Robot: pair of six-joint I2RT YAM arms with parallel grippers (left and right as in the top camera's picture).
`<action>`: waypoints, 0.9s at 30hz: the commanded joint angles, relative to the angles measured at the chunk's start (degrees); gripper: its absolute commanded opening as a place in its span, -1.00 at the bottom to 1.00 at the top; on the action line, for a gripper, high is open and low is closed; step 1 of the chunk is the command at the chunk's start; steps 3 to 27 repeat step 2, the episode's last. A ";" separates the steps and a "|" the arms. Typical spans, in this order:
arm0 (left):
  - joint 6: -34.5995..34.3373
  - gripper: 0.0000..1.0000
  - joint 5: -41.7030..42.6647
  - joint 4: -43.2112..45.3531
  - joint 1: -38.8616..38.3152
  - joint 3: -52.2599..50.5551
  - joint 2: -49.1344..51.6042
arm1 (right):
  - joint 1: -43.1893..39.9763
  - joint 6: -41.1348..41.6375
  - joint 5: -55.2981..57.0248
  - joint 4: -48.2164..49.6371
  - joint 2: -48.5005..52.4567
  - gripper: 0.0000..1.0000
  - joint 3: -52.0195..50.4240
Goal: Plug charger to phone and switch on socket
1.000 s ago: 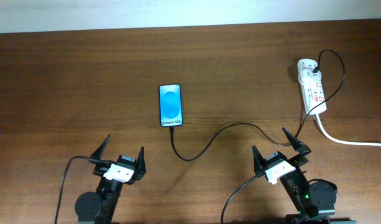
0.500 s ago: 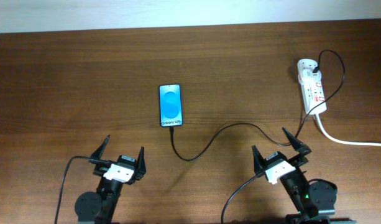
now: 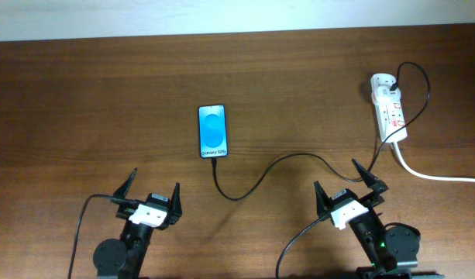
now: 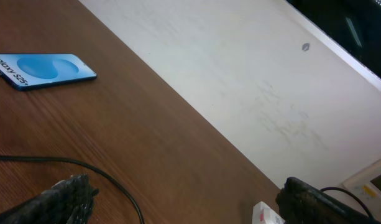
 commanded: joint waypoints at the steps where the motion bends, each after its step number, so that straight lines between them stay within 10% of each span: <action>1: 0.11 0.99 -0.42 -0.09 -0.22 -0.33 -0.50 | 0.48 0.22 -0.70 -0.04 -0.44 0.97 -0.48; 27: 0.11 0.99 -0.39 -0.09 -0.22 -0.33 -0.50 | 0.48 0.22 -0.72 -0.04 -0.44 0.97 -0.48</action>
